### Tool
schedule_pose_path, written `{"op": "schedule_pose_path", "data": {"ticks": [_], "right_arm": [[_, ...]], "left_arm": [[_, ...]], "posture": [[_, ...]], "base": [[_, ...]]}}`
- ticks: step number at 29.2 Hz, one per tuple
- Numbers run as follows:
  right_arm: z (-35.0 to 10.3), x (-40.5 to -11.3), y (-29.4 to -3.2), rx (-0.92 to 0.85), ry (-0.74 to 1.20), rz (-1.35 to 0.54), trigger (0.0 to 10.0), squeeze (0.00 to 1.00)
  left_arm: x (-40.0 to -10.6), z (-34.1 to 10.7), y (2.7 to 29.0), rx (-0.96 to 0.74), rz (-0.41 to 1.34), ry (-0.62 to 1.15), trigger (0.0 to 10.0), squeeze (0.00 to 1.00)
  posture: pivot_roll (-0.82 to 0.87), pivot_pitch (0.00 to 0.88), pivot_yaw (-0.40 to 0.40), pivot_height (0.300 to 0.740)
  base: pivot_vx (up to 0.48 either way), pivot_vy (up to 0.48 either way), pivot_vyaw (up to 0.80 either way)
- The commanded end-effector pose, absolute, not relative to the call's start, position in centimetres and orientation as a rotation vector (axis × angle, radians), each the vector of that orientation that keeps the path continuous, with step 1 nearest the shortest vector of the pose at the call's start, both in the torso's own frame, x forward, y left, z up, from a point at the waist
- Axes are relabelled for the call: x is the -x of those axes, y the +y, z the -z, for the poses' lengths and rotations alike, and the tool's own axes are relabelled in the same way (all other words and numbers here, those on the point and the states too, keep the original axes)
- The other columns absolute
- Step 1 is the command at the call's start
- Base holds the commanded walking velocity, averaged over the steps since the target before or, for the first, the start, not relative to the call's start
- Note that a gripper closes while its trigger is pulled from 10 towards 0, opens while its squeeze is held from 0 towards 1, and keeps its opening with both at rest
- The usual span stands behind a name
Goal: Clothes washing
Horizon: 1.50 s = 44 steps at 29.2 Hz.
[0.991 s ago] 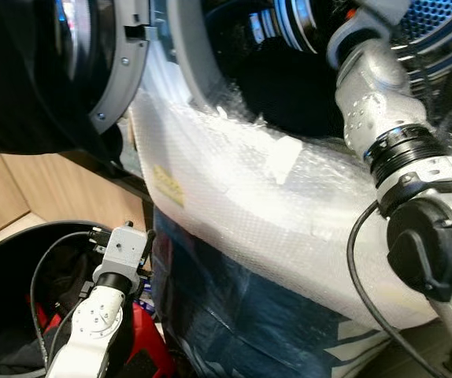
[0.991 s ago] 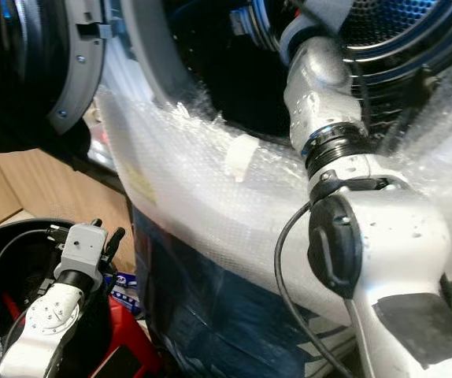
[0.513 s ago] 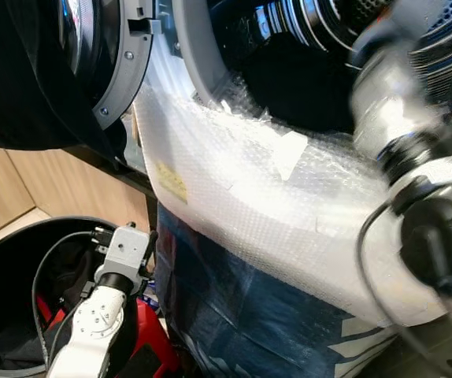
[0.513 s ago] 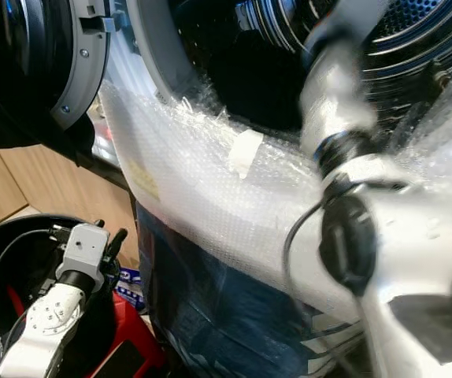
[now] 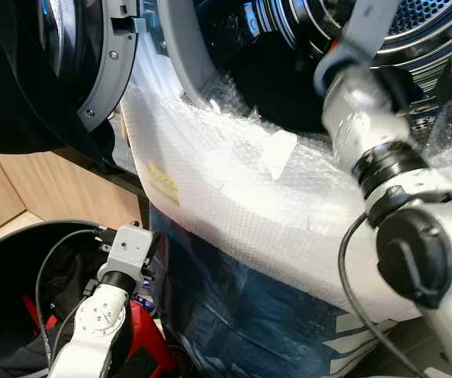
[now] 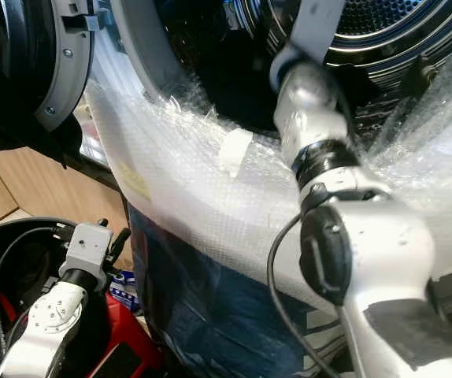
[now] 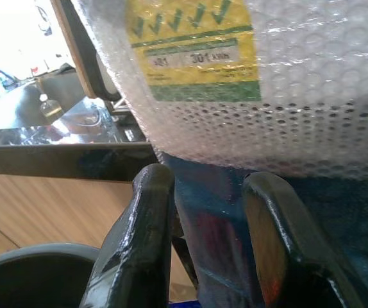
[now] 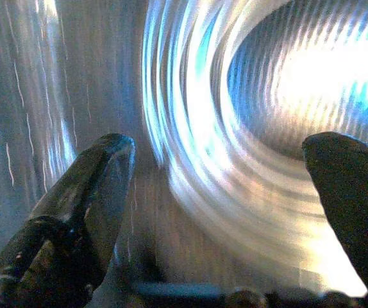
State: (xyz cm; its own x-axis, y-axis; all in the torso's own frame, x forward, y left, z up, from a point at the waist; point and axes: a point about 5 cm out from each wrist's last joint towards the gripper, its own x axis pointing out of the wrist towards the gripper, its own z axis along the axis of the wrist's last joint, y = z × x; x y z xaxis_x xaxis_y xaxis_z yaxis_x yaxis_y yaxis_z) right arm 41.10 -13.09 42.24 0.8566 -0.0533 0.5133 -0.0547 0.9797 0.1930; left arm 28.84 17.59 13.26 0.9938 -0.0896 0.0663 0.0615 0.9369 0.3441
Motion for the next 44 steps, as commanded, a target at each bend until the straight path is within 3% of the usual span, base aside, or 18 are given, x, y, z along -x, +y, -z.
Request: {"op": "schedule_pose_path", "data": {"ticks": [1,12,17,18,25,32,37,38,39,44], "right_arm": [[-46.3,-39.4,-13.7,-0.229,-0.701,-0.001,10.0,1.0],[-41.7,-41.3,-12.6,-0.152,-0.506,-0.034,10.0,1.0],[-42.8,-40.7,-11.8,-0.201,-0.583,-0.181,10.0,1.0],[-43.5,-40.2,-11.5,-0.231,-0.658,-0.263,10.0,0.0],[-41.0,-39.2,-11.4,-0.314,-0.747,-0.507,10.0,0.0],[-38.3,-35.6,-11.2,-0.488,-0.792,-0.871,10.0,0.0],[-34.2,-30.4,-10.6,-0.665,-0.724,-1.244,10.0,0.0],[-34.2,-30.4,-10.6,-0.665,-0.724,-1.244,10.0,0.0],[-33.9,-27.8,-10.8,-0.779,-0.732,-1.395,10.0,0.0],[-33.3,-25.2,-10.4,-0.829,-0.704,-1.547,10.0,0.0]], "left_arm": [[-29.1,-13.8,17.5,-0.346,0.077,-0.097,10.0,0.0],[-29.1,-13.7,17.1,-0.34,0.088,-0.095,10.0,0.0],[-29.2,-13.7,17.1,-0.342,0.088,-0.097,10.0,0.0],[-29.2,-13.7,17.2,-0.339,0.084,-0.098,10.0,0.0],[-29.0,-13.4,17.0,-0.336,0.086,-0.091,10.0,0.0],[-29.0,-13.3,16.9,-0.333,0.091,-0.092,10.0,0.0],[-29.2,-13.9,16.9,-0.325,0.085,-0.124,10.0,0.0],[-29.2,-13.9,16.9,-0.325,0.085,-0.124,10.0,0.0],[-29.2,-14.0,17.1,-0.321,0.078,-0.135,10.0,0.0],[-29.1,-14.0,17.2,-0.323,0.077,-0.136,10.0,0.0]], "posture": [[0.11,0.042,-0.094,0.74],[0.1,0.044,-0.091,0.74],[0.11,0.045,-0.096,0.74],[0.1,0.046,-0.098,0.74],[0.09,0.05,-0.1,0.74],[0.08,0.046,-0.091,0.74],[0.08,0.039,-0.092,0.74],[0.08,0.039,-0.092,0.74],[0.08,0.035,-0.089,0.74],[0.08,0.024,-0.087,0.74]], "base": [[0.0,0.0,0.0],[0.0,0.0,0.0],[0.0,0.0,0.0],[0.0,0.0,0.0],[0.0,0.0,0.0],[0.0,0.0,0.0],[0.0,0.0,0.0],[0.0,0.0,0.0],[0.0,0.0,0.0],[0.0,0.0,0.0]]}}
